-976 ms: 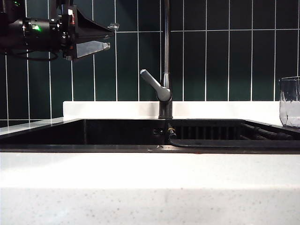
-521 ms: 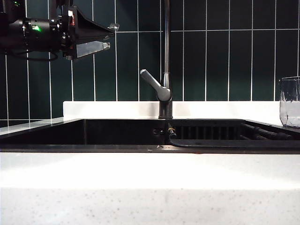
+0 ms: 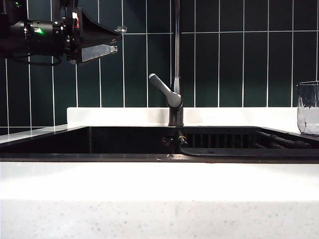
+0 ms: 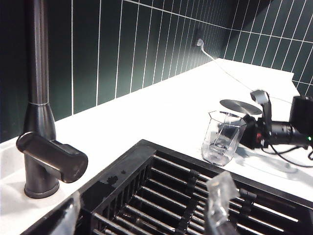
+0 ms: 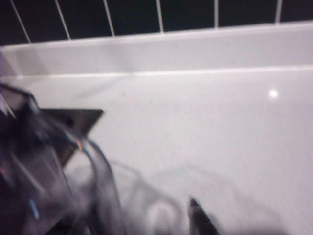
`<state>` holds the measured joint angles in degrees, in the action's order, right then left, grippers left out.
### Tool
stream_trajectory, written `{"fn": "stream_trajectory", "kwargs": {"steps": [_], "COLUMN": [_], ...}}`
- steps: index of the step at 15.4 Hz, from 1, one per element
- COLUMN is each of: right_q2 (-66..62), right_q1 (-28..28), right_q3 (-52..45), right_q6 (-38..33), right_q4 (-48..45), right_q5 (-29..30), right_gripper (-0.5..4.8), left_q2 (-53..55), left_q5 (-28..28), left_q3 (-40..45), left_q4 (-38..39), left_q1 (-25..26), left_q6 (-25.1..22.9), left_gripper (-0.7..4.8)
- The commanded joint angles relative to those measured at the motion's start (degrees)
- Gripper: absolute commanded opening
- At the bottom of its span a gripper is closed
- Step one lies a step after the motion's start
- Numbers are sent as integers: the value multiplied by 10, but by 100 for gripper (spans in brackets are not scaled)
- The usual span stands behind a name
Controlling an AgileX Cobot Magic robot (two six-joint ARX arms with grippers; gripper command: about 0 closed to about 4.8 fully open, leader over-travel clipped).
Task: Pick up the mug next to the sink, go to the faucet to get some water, pour the water into the sink, and finally put the mug back to its place.
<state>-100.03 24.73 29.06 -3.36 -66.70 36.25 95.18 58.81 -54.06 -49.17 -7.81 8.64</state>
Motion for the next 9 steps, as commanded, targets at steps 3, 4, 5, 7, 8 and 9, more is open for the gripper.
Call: {"fn": "stream_trajectory", "kwargs": {"steps": [3,4,5,7,8,9], "right_q2": [2,2,2,2,2,2], "right_q1": [-18,-18,-18,-18,-18,-18], "right_q3": [29,30,30,30,30,30], "right_q6": [-2,-1,-1,-1,-1,-1], "right_q4": [-5,2,7,10,9,10], "right_q5": [-1,-1,-1,-1,-1,-1], "right_gripper": [255,210,165,94,80,79], "left_q2": [44,64,81,108,130,144], "left_q5": [10,17,20,27,36,37], "left_q3": [-16,-35,-54,-90,-121,-139], "left_q4": [-7,-7,-6,-7,-6,-6], "left_q1": [-1,-1,-1,-1,-1,-2], "left_q6": [-2,4,14,25,35,40], "left_gripper": [332,331,331,332,332,332]}}
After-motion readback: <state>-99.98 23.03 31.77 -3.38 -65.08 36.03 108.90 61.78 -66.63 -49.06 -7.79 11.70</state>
